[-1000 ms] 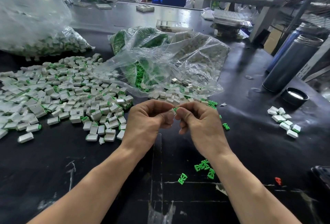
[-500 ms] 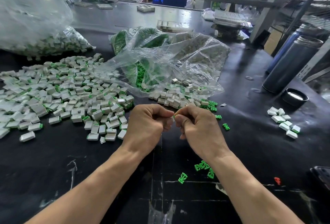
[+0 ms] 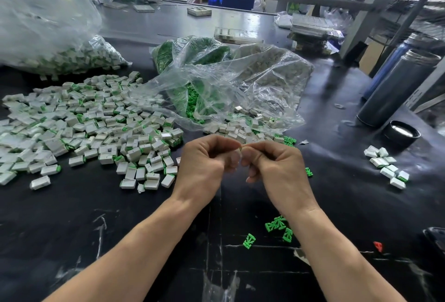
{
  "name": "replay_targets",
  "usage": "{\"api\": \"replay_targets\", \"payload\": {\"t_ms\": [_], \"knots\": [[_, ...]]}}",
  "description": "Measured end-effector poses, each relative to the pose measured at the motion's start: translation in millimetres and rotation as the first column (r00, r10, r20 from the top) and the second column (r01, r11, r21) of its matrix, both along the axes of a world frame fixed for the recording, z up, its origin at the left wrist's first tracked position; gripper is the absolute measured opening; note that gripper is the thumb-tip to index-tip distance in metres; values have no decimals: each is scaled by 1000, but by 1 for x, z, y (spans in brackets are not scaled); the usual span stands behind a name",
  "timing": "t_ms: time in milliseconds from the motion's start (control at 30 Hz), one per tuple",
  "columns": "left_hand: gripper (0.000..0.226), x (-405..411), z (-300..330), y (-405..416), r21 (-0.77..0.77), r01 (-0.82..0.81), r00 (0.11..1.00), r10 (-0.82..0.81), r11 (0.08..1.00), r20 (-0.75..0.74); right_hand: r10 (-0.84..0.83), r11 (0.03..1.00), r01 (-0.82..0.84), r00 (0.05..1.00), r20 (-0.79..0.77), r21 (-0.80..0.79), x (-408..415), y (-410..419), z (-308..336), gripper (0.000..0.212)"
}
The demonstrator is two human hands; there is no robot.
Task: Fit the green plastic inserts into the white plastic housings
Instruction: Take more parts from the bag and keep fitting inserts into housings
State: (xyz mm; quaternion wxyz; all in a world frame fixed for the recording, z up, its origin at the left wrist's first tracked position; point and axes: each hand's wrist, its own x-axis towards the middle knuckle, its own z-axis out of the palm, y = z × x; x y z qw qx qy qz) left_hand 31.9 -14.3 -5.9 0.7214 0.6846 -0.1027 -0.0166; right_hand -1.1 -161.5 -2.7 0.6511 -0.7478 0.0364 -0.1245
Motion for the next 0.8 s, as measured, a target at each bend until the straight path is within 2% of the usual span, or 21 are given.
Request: {"api": "replay_targets", "payload": {"t_ms": [67,167,267,333,433,633,700,800], "knots": [[25,0,1,-2,-7,11,1000,-11,1000,18,-18,998,18,1000,0,66,1,1,1,27],[23,-1,1,-3,-12,12,1000,-12,1000,21,7,978,15,995,-104,210,3,6,0,49],[17,0,0,-2,-16,26,1000,-26,1000,-6,83,976,-38,976,-202,214,3,12,-3,68],[6,-3,0,-2,-73,102,994,-105,992,-38,117,978,-75,969,-216,193,2,16,-4,74],[3,-7,0,-5,-120,164,983,-172,979,-59,107,984,-70,967,-229,166,0,20,-3,74],[1,-7,-4,-10,-26,128,990,-129,991,-49,81,948,-12,975,-206,318,0,26,-3,70],[1,-7,-4,-11,-26,129,990,-130,991,-45,20,960,39,978,-207,278,2,28,-8,66],[2,-9,-4,-12,-6,119,993,-119,993,-14,-88,984,117,976,-199,137,4,30,-16,55]]}}
